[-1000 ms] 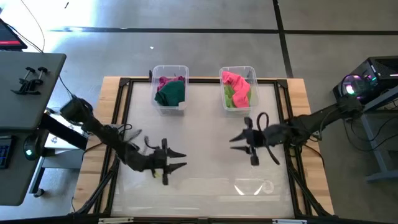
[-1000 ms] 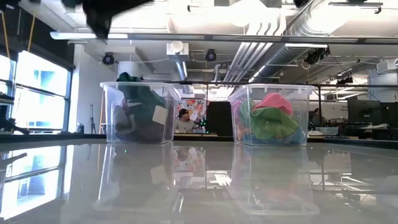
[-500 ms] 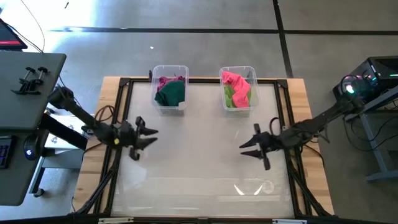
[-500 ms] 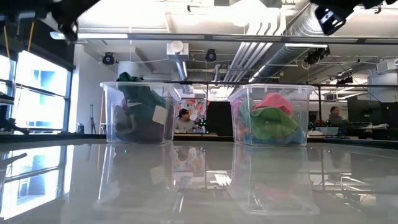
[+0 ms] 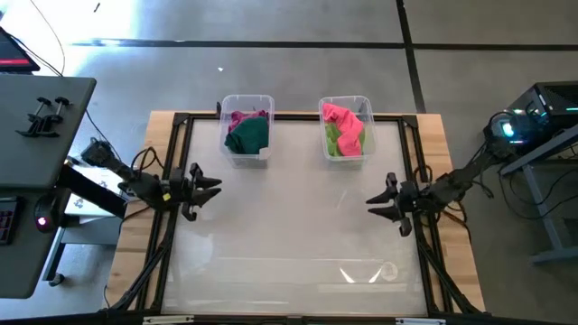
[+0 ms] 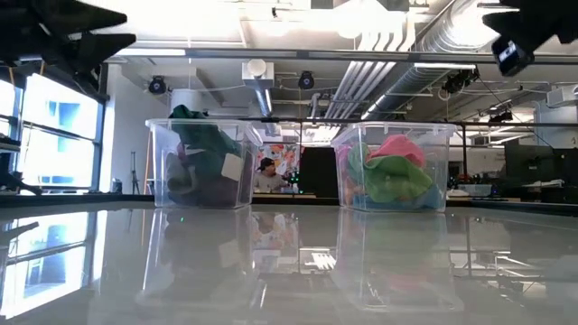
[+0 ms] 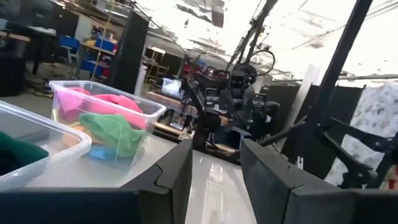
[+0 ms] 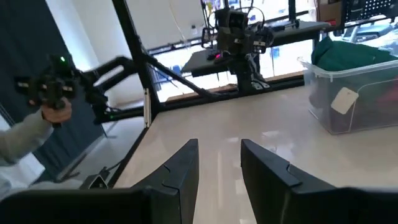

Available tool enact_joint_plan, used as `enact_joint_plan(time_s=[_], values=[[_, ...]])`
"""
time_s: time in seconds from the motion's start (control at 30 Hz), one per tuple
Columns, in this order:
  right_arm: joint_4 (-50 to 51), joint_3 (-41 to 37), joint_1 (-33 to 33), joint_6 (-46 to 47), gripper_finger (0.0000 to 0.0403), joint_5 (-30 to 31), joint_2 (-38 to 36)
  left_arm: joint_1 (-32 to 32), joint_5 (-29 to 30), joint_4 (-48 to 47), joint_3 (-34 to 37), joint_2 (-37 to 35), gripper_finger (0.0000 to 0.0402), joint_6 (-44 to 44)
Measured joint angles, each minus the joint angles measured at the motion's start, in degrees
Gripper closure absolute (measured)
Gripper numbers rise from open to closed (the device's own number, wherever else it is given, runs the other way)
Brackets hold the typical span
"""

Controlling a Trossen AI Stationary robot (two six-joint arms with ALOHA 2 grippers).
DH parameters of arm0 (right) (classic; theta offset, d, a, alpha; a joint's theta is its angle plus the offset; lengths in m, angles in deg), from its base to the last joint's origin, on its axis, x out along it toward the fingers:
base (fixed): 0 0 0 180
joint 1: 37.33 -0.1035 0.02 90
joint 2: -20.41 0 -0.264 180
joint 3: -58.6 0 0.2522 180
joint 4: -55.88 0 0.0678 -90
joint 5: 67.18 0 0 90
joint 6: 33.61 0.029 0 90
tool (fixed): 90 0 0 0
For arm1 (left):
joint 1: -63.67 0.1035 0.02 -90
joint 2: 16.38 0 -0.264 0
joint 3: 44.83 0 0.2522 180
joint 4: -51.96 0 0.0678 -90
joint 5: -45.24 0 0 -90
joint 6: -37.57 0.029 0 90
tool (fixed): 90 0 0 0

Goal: Sort towels by color in basket
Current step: Return to Home Position

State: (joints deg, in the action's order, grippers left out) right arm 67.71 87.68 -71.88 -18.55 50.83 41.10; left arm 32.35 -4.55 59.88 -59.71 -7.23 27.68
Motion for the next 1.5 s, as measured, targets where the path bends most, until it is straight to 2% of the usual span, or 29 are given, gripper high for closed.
enact_joint_plan(time_s=[0.33, 0.6, 0.73, 0.83, 1.13, 1.23, 1.4, 1.5], values=[[-2.2, -8.8, 0.1, -2.1, 0.0289, -3.5, -12.4, 14.1, -13.7, -13.8, 0.0, -9.0, 0.0357, -6.1], [-4.2, -13.4, 5.6, -10.9, 0.0302, -6.0, -20.8, 24.0, -27.7, -14.4, 0.0, -8.7, 0.04, -7.4], [-2.3, -13.1, 11.8, -11.1, 0.0316, -6.9, -20.4, 26.5, -29.7, -14.8, 0.2, -8.7, 0.04, -8.0], [0.1, -13.1, 17.7, -10.0, 0.0324, -10.0, -20.5, 27.6, -31.1, -15.2, 0.2, -8.7, 0.0401, -8.0], [4.3, -13.6, 36.4, -4.6, 0.0342, -29.4, -19.5, 29.2, -35.1, -17.0, 0.2, -8.6, 0.0401, -7.7], [3.9, -13.6, 38.7, -4.9, 0.0358, -32.0, -17.3, 29.2, -35.2, -18.6, 0.4, -8.6, 0.0401, -6.0], [3.9, -13.6, 38.3, -6.0, 0.0397, -32.7, -11.3, 29.2, -36.6, -20.5, 0.5, -8.6, 0.0401, -3.8], [3.9, -13.6, 37.9, -5.4, 0.0397, -32.8, -7.8, 29.2, -38.3, -20.5, 0.5, -8.9, 0.0401, -2.0]])
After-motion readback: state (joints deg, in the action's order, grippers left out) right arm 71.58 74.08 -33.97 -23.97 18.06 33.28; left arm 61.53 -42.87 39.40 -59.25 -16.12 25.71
